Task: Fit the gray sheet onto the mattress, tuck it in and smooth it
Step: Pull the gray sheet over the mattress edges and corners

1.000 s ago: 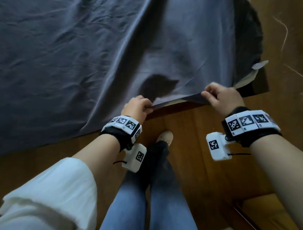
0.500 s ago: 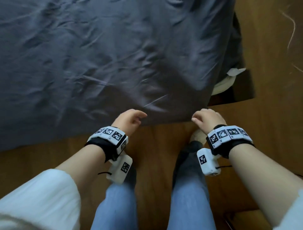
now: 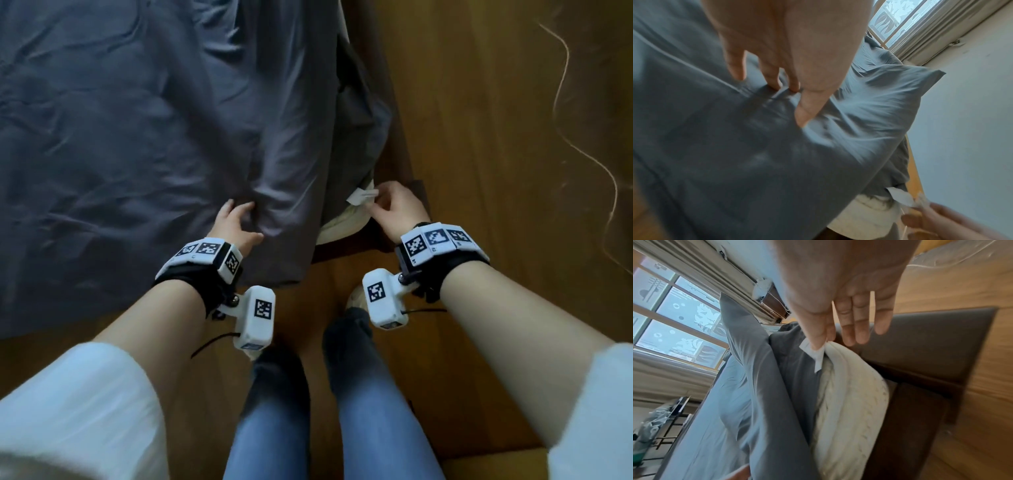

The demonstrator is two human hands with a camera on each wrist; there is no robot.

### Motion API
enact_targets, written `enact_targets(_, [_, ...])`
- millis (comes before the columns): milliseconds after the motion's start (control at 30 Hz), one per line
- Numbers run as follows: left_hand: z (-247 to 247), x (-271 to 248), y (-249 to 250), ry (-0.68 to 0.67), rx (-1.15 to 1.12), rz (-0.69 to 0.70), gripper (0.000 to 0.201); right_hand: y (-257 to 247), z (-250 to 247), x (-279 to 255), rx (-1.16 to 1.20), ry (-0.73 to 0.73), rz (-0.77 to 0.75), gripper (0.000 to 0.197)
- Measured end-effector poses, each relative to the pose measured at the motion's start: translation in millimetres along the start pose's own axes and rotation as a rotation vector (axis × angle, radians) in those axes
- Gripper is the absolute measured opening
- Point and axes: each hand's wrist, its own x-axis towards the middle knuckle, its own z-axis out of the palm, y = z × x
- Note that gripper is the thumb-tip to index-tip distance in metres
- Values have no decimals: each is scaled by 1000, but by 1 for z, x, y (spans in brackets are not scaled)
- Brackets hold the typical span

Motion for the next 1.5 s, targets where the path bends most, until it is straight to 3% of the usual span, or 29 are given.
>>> enact_targets(267, [-1,5,-17,-82,-38,52,73,-18,-1,40,-110,67,86,38])
enact_targets(467, [0,2,-21,-142,-48,71,79,-10,-8,35,113,186,104,23])
enact_targets(733, [2,2,-15,-130,-23,49,80,-6,7,24,132,118,162,33])
enact_targets(1067, [9,-2,-12,-104,-2,35,85,-8,12,26,132,229,165,27])
enact_targets(1200, [9,-8,-13,-62,-31,49,84,28,9,-2,149,244,212,25])
enact_targets(1333, [10,-18,-9,50,-97,61,82,94,17,-41,133,269,439,19])
enact_targets(1500, [12,-17,9,-5,114,182,78,153,21,-78,155,402,670,14])
